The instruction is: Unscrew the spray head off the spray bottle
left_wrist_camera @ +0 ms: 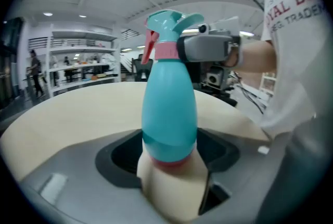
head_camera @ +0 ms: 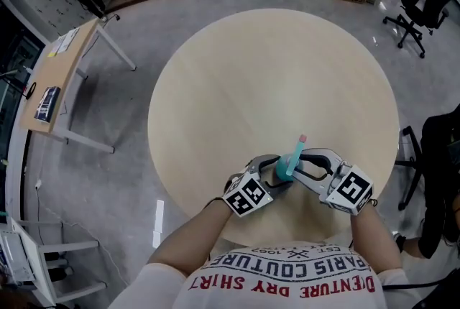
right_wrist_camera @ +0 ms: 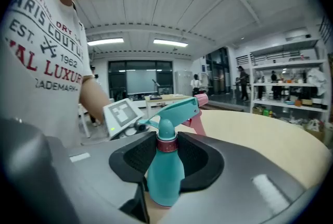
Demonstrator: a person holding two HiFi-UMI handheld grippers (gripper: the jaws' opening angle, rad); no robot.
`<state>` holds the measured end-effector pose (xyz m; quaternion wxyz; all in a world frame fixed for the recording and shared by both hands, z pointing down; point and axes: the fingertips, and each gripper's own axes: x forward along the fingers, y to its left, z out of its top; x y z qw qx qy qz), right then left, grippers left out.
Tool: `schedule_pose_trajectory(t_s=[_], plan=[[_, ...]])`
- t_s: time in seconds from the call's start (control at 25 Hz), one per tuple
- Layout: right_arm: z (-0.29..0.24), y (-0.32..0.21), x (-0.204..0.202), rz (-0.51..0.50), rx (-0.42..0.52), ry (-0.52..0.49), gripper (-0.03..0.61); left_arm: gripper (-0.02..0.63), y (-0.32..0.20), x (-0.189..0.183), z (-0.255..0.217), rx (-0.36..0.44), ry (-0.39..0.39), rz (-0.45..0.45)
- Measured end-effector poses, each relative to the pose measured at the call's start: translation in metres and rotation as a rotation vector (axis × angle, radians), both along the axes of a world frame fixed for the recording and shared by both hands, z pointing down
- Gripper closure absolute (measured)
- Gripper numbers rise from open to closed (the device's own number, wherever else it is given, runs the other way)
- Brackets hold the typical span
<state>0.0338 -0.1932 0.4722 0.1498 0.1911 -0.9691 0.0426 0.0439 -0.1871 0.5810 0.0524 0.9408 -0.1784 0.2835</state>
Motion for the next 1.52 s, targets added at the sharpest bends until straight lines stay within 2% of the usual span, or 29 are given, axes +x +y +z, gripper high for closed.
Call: schedule_pose_trajectory(t_s=[0.08, 0.16, 0.24, 0.32, 0.36, 0.4, 0.44, 0.56, 0.68, 0.8, 0.96, 1.04, 1.16, 1.28, 1.4, 1.52], plan=[[0.001, 0.006, -0.002, -0.119, -0.034, 0.016, 0.451, 0.293, 0.005, -0.004, 0.000, -0.003, -0.030, 0.160], [0.000, 0.009, -0.006, -0.183, -0.056, 0.030, 0.451, 0.293, 0.007, -0.007, -0.002, -0.013, -0.058, 0.246], [-0.002, 0.009, -0.009, -0.197, -0.067, 0.026, 0.451, 0.291, 0.007, -0.008, -0.004, -0.022, -0.078, 0.265], [-0.003, 0.008, -0.007, -0.163, -0.065, 0.011, 0.446, 0.291, 0.007, -0.008, -0.004, -0.023, -0.080, 0.234], [-0.004, 0.006, -0.005, -0.130, -0.059, -0.002, 0.438, 0.291, 0.006, -0.007, -0.003, -0.021, -0.075, 0.198], [-0.004, 0.004, -0.002, -0.091, -0.052, -0.020, 0.385, 0.291, 0.003, -0.008, -0.003, -0.019, -0.068, 0.146], [-0.006, 0.002, 0.001, -0.050, -0.050, -0.043, 0.368, 0.291, -0.002, -0.011, -0.003, -0.016, -0.059, 0.078], [-0.010, -0.004, 0.008, 0.083, -0.048, -0.109, 0.368, 0.291, -0.017, -0.018, -0.003, -0.011, -0.035, -0.194], [-0.002, -0.010, 0.012, 0.206, -0.032, -0.105, 0.368, 0.291, -0.025, -0.015, -0.001, -0.017, -0.042, -0.425], [0.001, -0.012, 0.007, 0.254, -0.045, -0.113, 0.351, 0.291, -0.025, -0.008, -0.001, -0.020, -0.049, -0.540], [-0.001, -0.019, 0.000, 0.289, -0.022, -0.072, 0.357, 0.291, -0.020, -0.003, -0.003, 0.002, -0.067, -0.591], [0.003, -0.022, -0.001, 0.306, -0.009, -0.041, 0.403, 0.291, -0.017, -0.002, -0.003, 0.008, -0.069, -0.592], [0.004, -0.020, -0.004, 0.285, 0.011, -0.017, 0.425, 0.291, -0.012, 0.000, -0.003, -0.012, -0.048, -0.580], [0.002, -0.016, -0.002, 0.233, 0.015, -0.019, 0.435, 0.291, -0.010, 0.002, -0.004, -0.011, -0.035, -0.526], [0.002, -0.012, 0.000, 0.126, 0.004, -0.013, 0.443, 0.291, -0.008, 0.003, -0.002, 0.000, -0.012, -0.383], [0.001, -0.005, 0.000, -0.015, -0.011, 0.004, 0.446, 0.291, -0.004, 0.001, -0.003, 0.007, 0.004, -0.154]])
